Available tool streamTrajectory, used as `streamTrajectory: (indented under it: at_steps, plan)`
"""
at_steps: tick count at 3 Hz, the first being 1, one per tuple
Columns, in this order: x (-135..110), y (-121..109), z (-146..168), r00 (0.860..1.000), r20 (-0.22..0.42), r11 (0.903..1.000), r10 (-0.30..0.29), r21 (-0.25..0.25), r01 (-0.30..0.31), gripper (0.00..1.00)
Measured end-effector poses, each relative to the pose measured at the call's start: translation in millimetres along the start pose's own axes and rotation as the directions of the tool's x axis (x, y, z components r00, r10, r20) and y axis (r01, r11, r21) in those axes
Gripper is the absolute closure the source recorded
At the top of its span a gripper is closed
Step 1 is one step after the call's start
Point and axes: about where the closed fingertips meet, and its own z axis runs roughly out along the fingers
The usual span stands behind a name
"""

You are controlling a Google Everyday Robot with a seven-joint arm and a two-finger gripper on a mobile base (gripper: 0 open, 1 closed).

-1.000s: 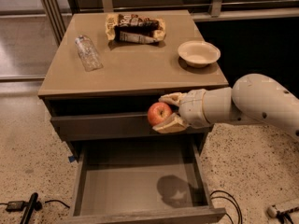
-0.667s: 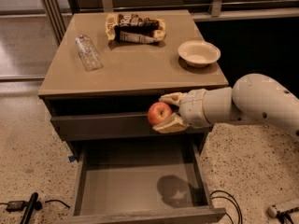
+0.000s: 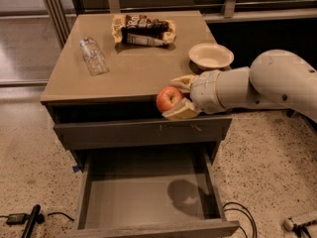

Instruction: Pick apple from middle drawer and place on counter

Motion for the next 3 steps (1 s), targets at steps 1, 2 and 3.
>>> streamTrajectory:
  at_steps: [1,2,3]
  plan:
    - [-34.1,-43.5,-10.6,0.999,0.003,0.9976,-0.053,0.044,0.053,1.00]
    - [-34.1,-43.5,-10.6,0.999,0.003,0.9976,-0.053,0.044,0.053,1.00]
    - [-39.5,-46.8,-4.1,0.997,0.017,0.9970,-0.070,0.033,0.070,1.00]
